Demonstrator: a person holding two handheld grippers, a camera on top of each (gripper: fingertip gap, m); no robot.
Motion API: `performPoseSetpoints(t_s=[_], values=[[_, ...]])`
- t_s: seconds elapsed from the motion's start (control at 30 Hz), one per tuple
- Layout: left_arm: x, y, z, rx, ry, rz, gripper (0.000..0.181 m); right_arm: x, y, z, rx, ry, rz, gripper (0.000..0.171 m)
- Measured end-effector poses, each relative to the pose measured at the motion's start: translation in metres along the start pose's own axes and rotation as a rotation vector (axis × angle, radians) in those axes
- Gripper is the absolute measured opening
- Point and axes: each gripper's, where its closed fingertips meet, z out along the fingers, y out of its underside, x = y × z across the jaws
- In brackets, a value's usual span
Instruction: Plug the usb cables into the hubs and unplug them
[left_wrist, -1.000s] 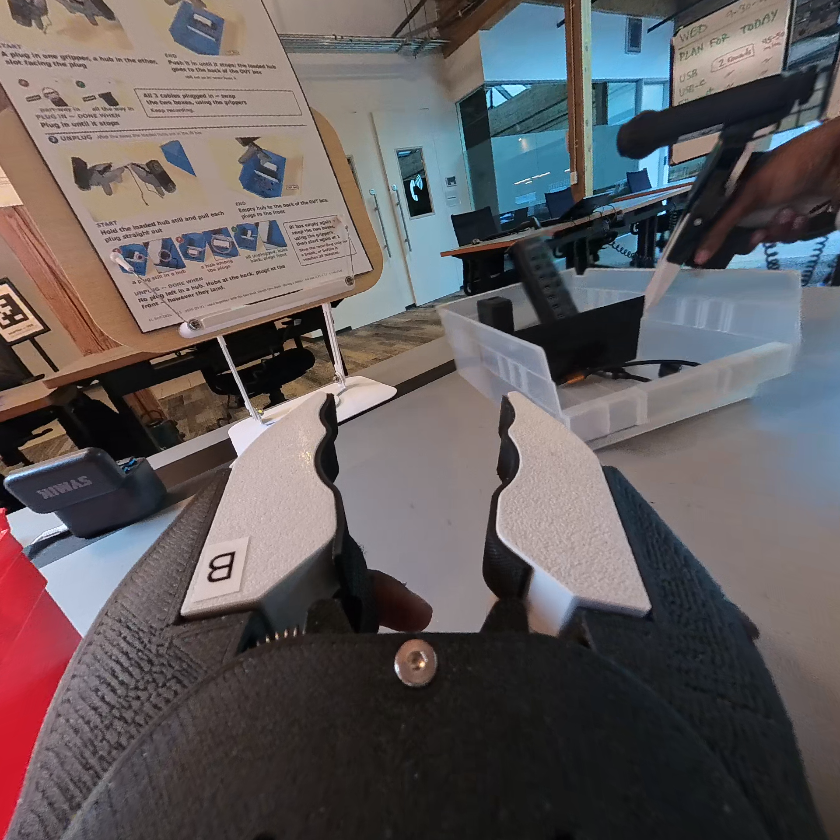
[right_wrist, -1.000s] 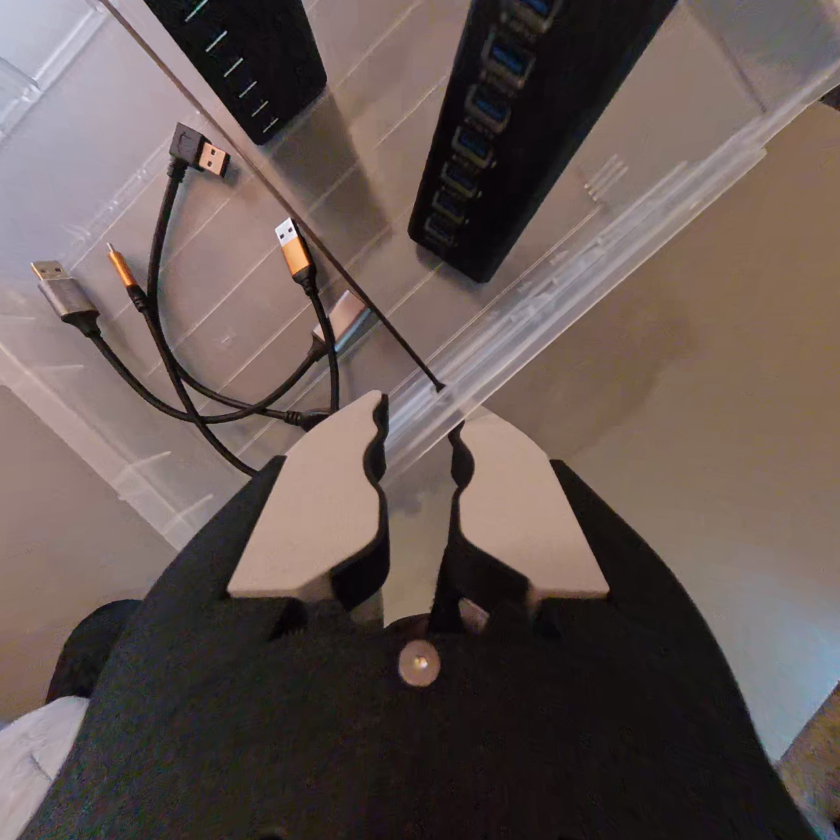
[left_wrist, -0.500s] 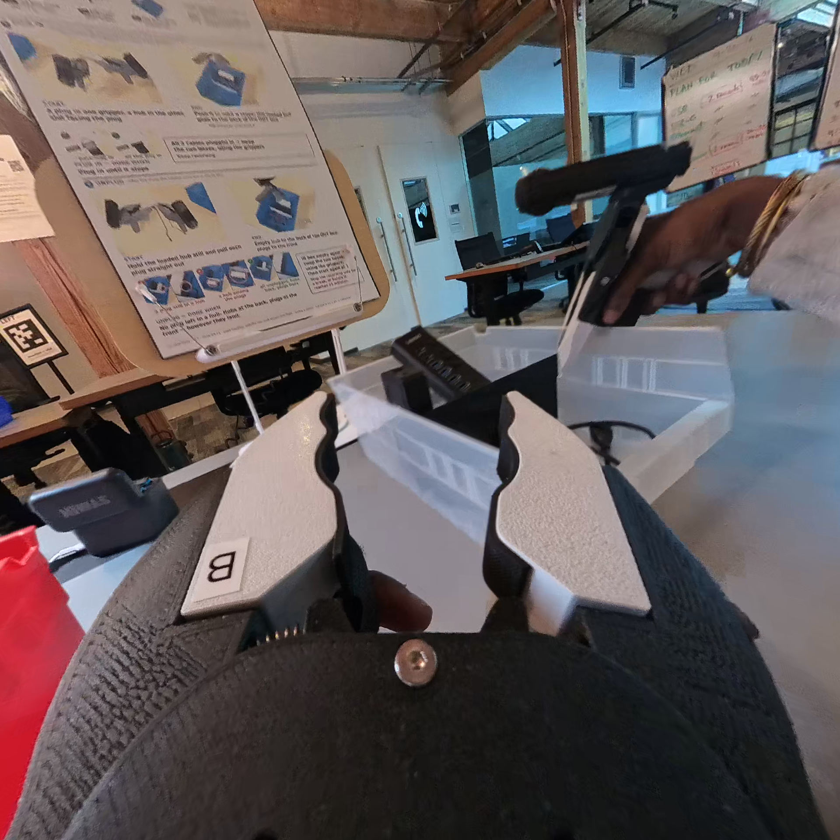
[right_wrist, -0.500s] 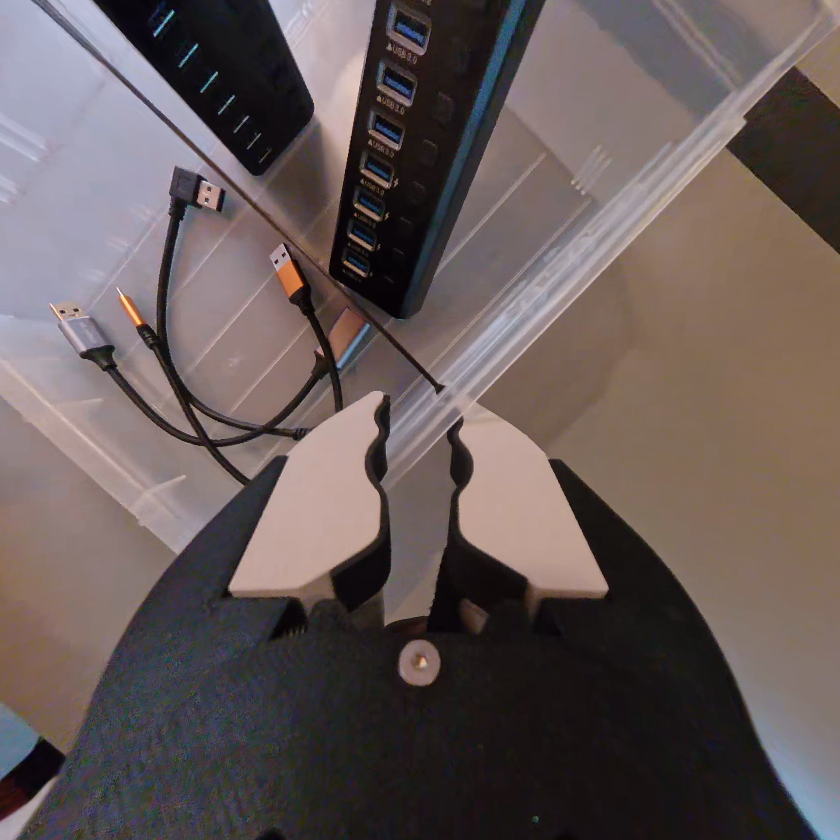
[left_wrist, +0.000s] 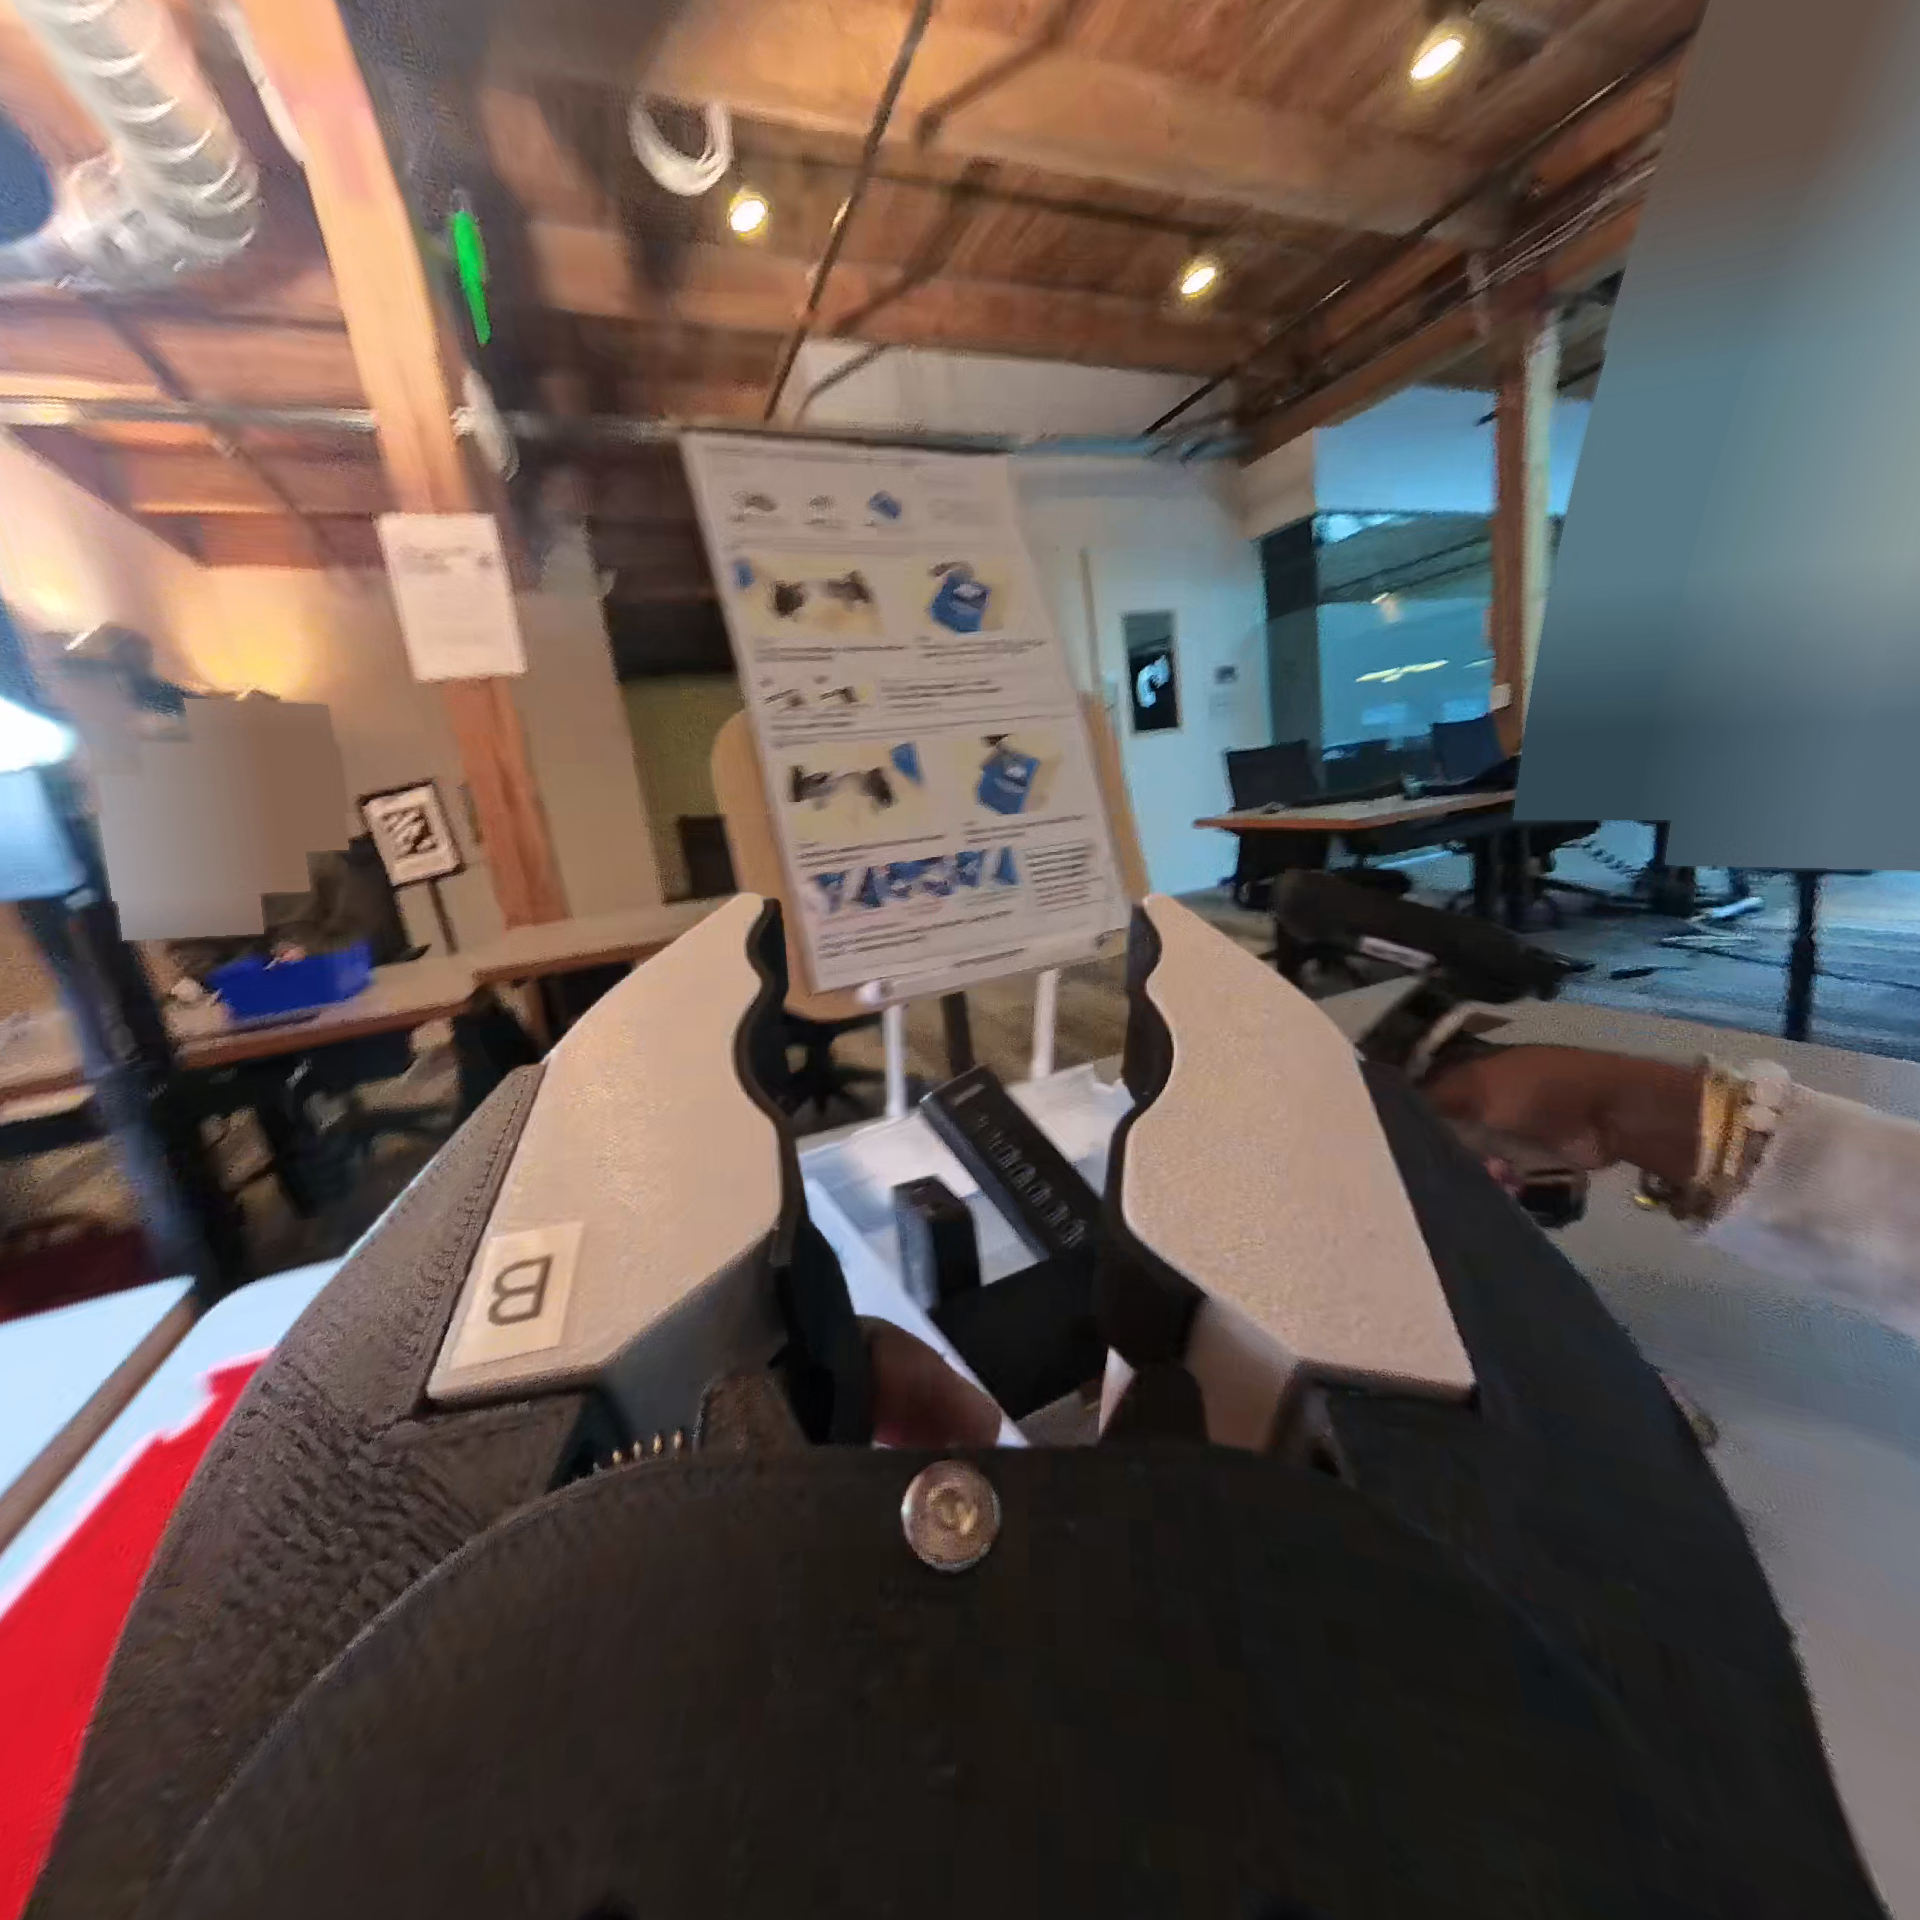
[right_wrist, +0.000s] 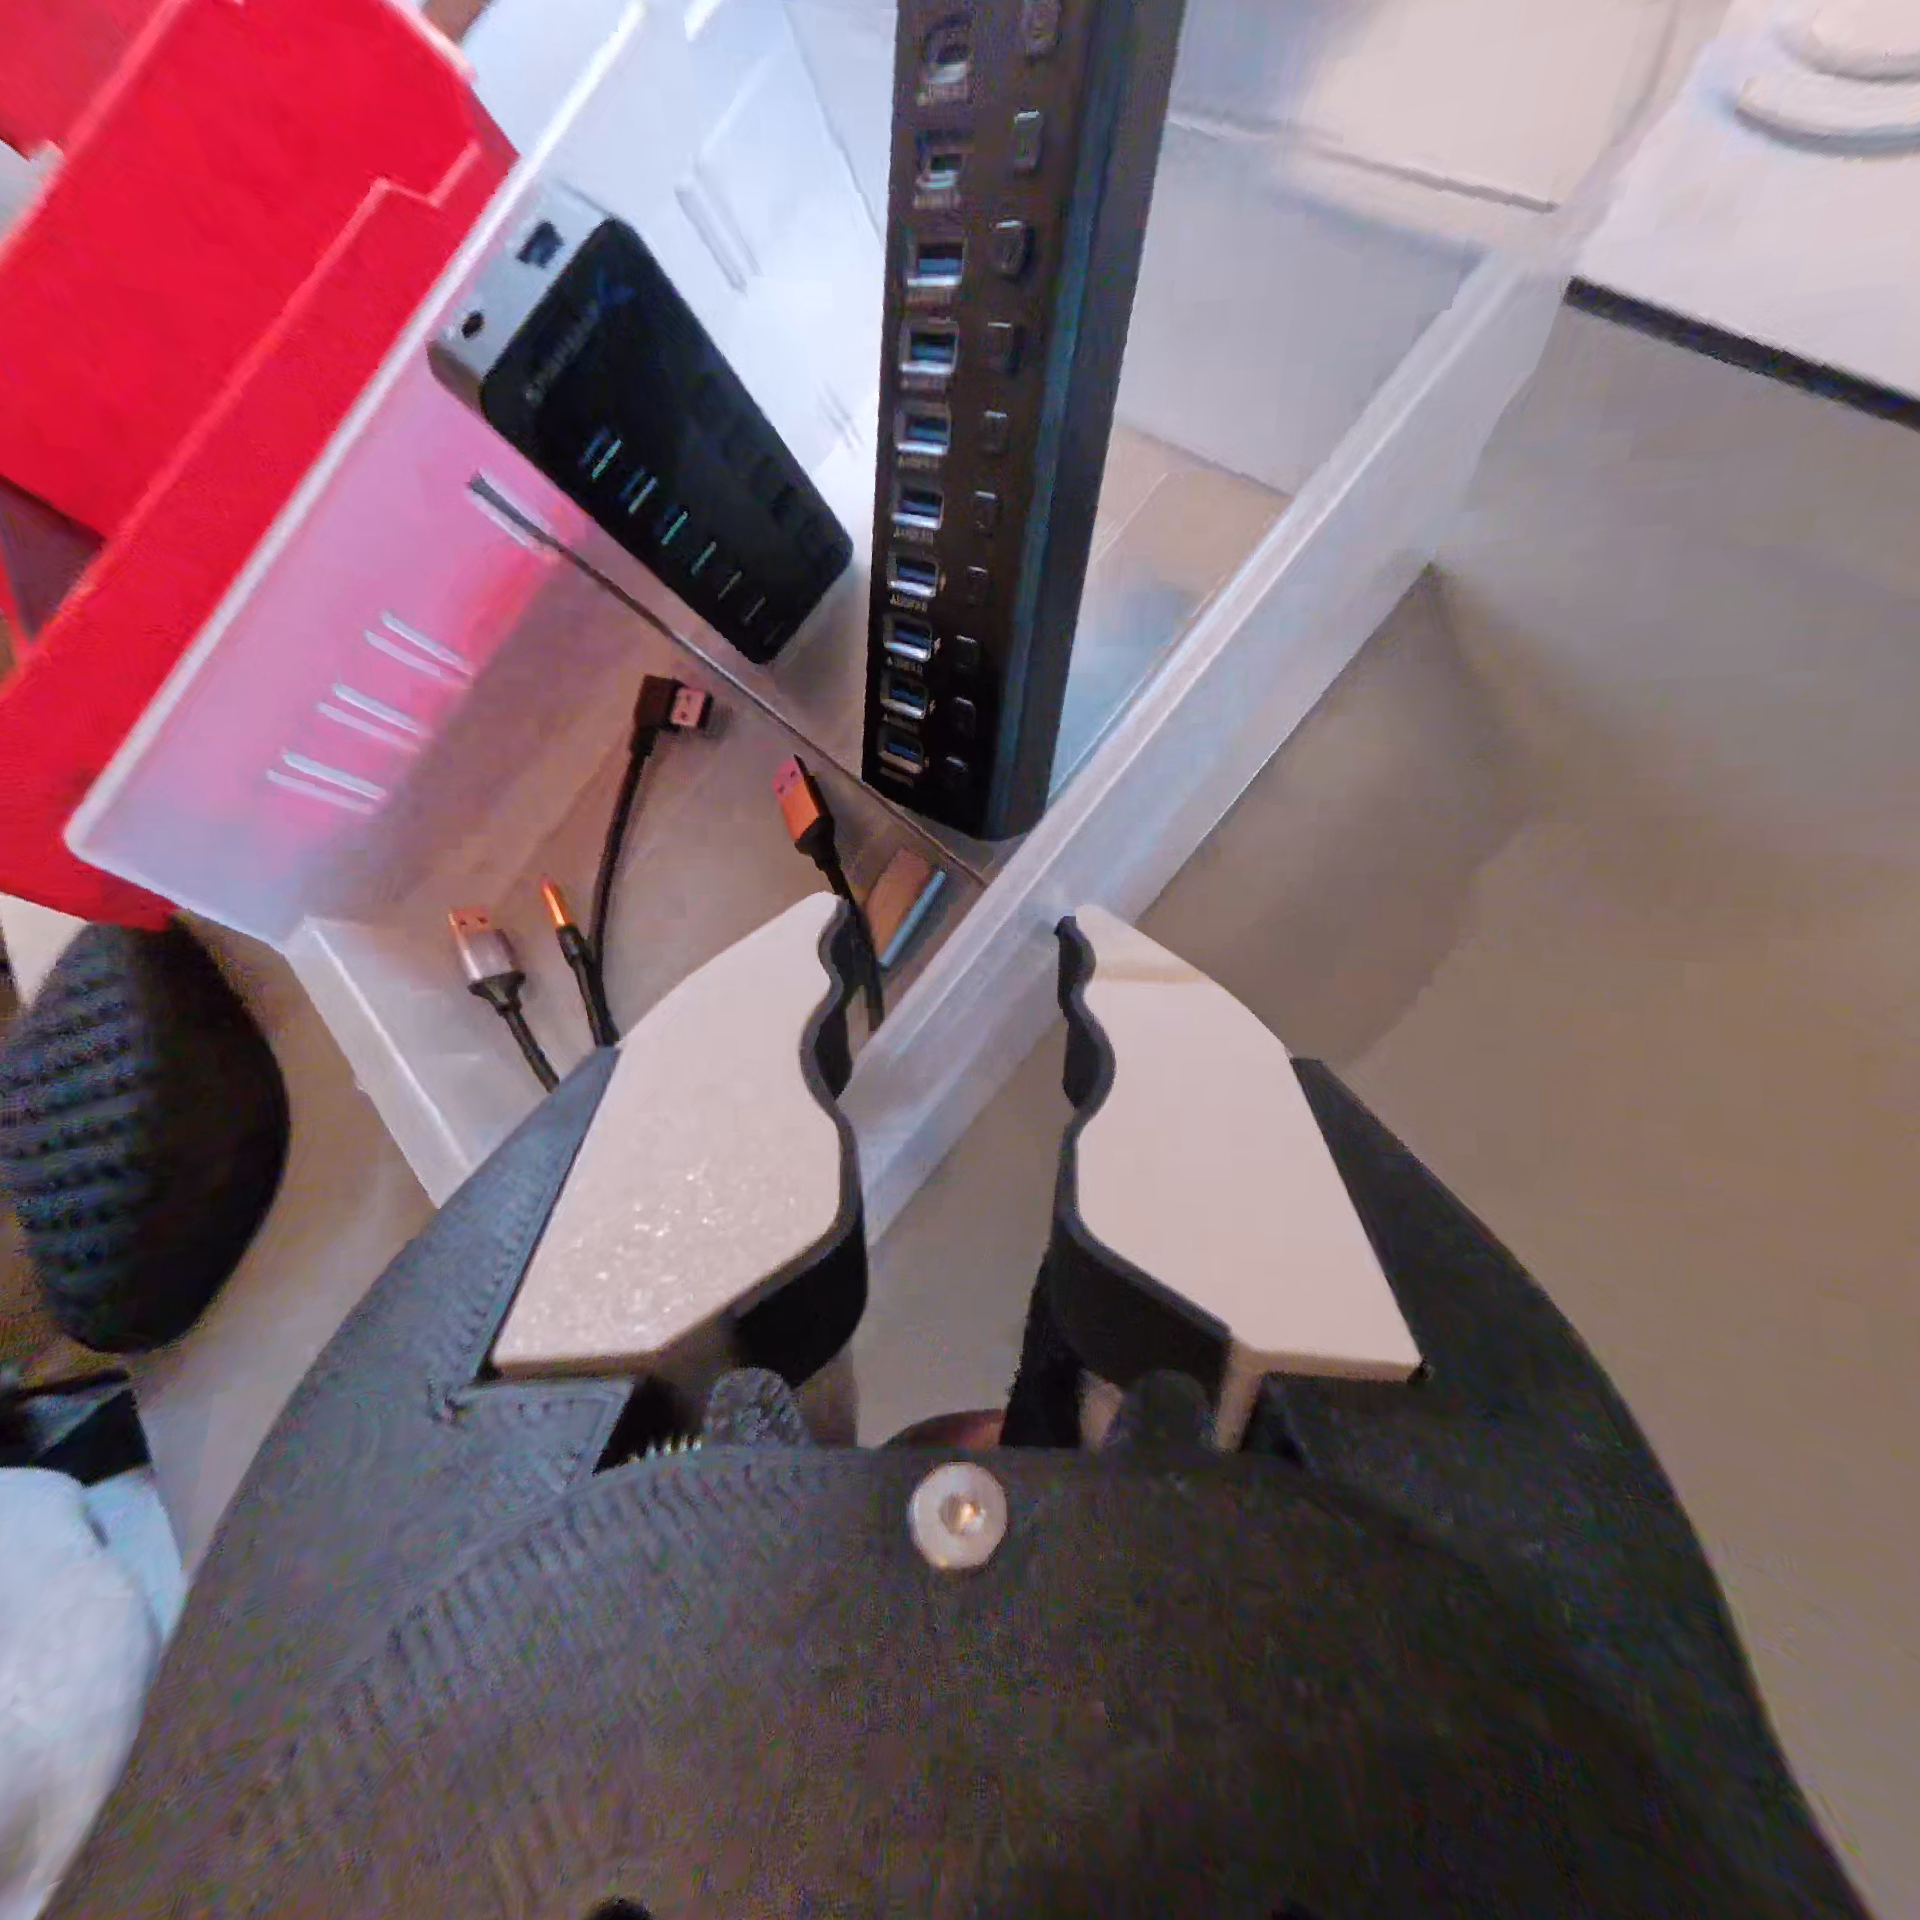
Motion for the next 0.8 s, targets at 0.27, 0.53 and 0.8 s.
performPoseSetpoints(t_s=[0.27, 0.53, 0.8], values=[[-0.133, 0.021, -0.071, -0.34, -0.329, 0.127, 0.063, -0.038, -0.017, 0.026, 0.167, -0.147, 0.114, 0.05], [-0.219, 0.126, -0.162, -0.874, -0.546, 0.076, 0.067, -0.046, -0.029, 0.034, 0.252, -0.2, 0.12, 0.056], [-0.212, 0.163, -0.167, -0.943, -0.478, -0.074, 0.057, -0.05, -0.054, 0.031, 0.408, -0.1, -0.104, 0.052]])
